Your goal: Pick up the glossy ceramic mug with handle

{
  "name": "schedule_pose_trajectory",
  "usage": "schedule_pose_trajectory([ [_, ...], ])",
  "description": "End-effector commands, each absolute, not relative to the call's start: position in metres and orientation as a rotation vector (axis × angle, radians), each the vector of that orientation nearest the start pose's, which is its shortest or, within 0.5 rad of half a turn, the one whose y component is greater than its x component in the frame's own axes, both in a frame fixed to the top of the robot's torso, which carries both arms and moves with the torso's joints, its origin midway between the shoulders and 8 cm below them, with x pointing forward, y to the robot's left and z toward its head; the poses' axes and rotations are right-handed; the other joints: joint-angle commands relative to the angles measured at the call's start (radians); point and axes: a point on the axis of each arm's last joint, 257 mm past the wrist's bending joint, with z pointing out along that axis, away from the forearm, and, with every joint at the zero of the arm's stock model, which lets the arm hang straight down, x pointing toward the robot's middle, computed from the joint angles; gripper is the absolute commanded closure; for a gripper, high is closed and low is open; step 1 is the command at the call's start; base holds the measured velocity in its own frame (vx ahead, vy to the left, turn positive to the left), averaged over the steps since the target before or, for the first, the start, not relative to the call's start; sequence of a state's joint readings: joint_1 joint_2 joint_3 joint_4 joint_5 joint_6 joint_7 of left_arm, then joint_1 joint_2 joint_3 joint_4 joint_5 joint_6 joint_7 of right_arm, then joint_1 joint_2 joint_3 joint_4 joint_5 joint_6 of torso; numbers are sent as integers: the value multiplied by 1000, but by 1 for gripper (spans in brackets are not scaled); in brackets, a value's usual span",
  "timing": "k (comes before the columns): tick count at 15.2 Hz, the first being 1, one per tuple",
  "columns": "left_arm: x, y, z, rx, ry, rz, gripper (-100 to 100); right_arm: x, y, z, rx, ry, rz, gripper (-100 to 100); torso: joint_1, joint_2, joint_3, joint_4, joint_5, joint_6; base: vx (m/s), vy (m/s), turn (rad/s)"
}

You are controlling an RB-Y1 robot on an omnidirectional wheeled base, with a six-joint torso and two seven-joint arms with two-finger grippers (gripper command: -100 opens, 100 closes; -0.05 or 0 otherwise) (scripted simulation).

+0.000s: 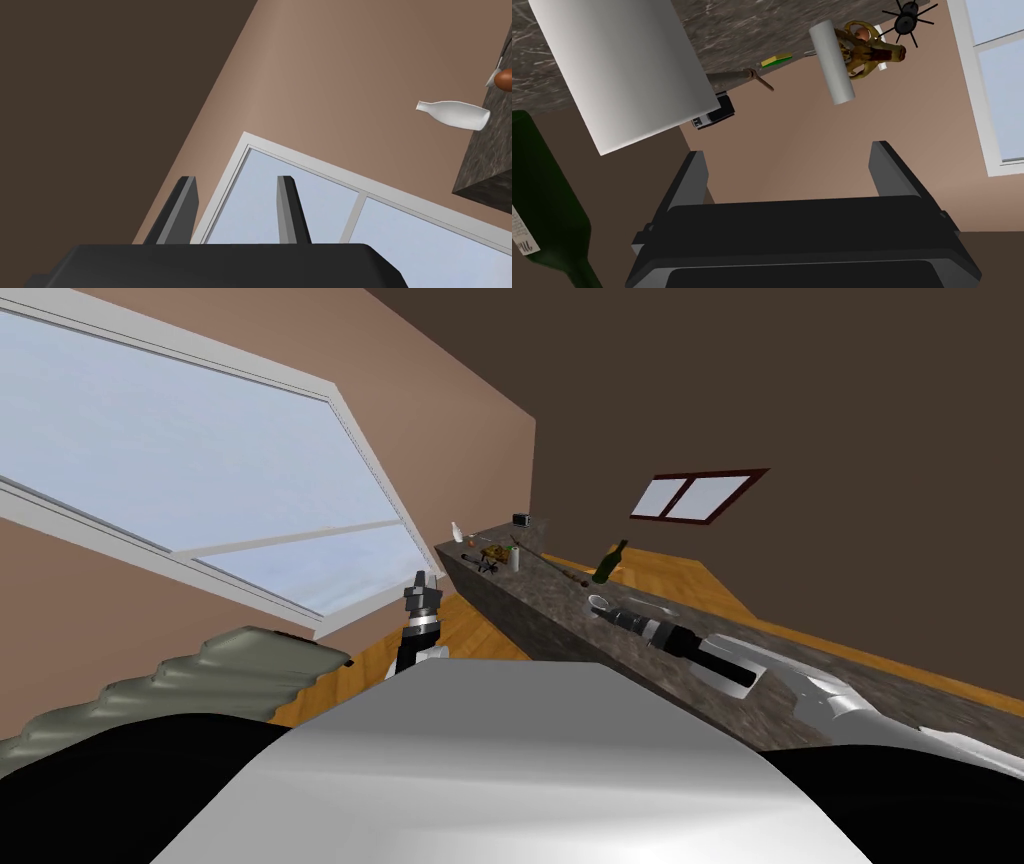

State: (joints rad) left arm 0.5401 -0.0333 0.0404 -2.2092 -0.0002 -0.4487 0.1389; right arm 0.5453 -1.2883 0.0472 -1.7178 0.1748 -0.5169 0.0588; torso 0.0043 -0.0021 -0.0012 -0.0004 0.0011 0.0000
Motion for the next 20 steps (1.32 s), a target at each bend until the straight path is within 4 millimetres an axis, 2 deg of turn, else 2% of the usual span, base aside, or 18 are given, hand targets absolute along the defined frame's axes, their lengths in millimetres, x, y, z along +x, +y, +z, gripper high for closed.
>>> schedule_pose_trajectory([
  [1, 356, 307, -31, -865, 638, -1332, 0, 357, -415, -231, -240, 2039, 512, -100, 0, 0, 0, 0, 0, 0, 36, 49, 87],
  [3, 356, 307, -31, -865, 638, -1332, 0, 359, -418, -228, -268, 2051, 497, -100, 0, 0, 0, 0, 0, 0, 43, 57, 104],
  [4, 356, 307, -31, -865, 638, -1332, 0, 349, -431, -240, -297, 2100, 461, -100, 1, -1, 0, 0, 0, -1, 36, 47, 145],
  [6, 356, 307, -31, -865, 638, -1332, 0, 350, -434, -237, -323, 2111, 447, -100, 0, -1, 0, 0, 0, -1, 39, 48, 87],
  [7, 356, 307, -31, -865, 638, -1332, 0, 340, -448, -247, -353, 2161, 412, -100, 0, 0, 0, 0, 0, 0, 36, 43, 124],
  [9, 356, 307, -31, -865, 638, -1332, 0, 341, -450, -244, -377, 2170, 399, -100, 0, 0, 0, 0, 0, 0, 29, 33, 52],
  [10, 356, 307, -31, -865, 638, -1332, 0, 330, -464, -254, -411, 2222, 363, -100, -1, 1, 0, 0, 0, 0, 38, 43, 114],
  [12, 356, 307, -31, -865, 638, -1332, 0, 331, -466, -251, -429, 2228, 353, -100, 0, 0, 0, 0, 0, -1, 42, 46, 81],
  [13, 356, 307, -31, -865, 638, -1332, 0, 319, -481, -260, -465, 2281, 318, -100, 0, 0, 0, 0, 0, 0, 40, 44, 91],
  [14, 356, 307, -31, -865, 638, -1332, 0, 320, -482, -258, -480, 2285, 309, -100, 0, 0, 0, 0, 0, 0, 45, 47, 136],
  [15, 356, 307, -31, -865, 638, -1332, 0, 306, -496, -266, -510, 2336, 279, -100, 0, 0, 0, 0, 0, -1, 61, 61, 182],
  [16, 356, 307, -31, -865, 638, -1332, 0, 308, -498, -263, -529, 2342, 268, -100, 1, -1, -1, 0, 0, -1, 62, 63, 131],
  [17, 356, 307, -31, -865, 638, -1332, 0, 294, -511, -270, -556, 2391, 241, -100, 1, -1, -1, 0, 0, 0, 71, 67, 147],
  [19, 356, 307, -31, -865, 638, -1332, 0, 295, -514, -267, -576, 2396, 229, -100, 2, -2, -1, -1, 0, -1, 56, 53, 88],
  [20, 356, 307, -31, -865, 638, -1332, 0, 282, -528, -271, -616, 2447, 196, -100, 1, -1, -1, 0, 0, 0, 42, 50, 65],
])
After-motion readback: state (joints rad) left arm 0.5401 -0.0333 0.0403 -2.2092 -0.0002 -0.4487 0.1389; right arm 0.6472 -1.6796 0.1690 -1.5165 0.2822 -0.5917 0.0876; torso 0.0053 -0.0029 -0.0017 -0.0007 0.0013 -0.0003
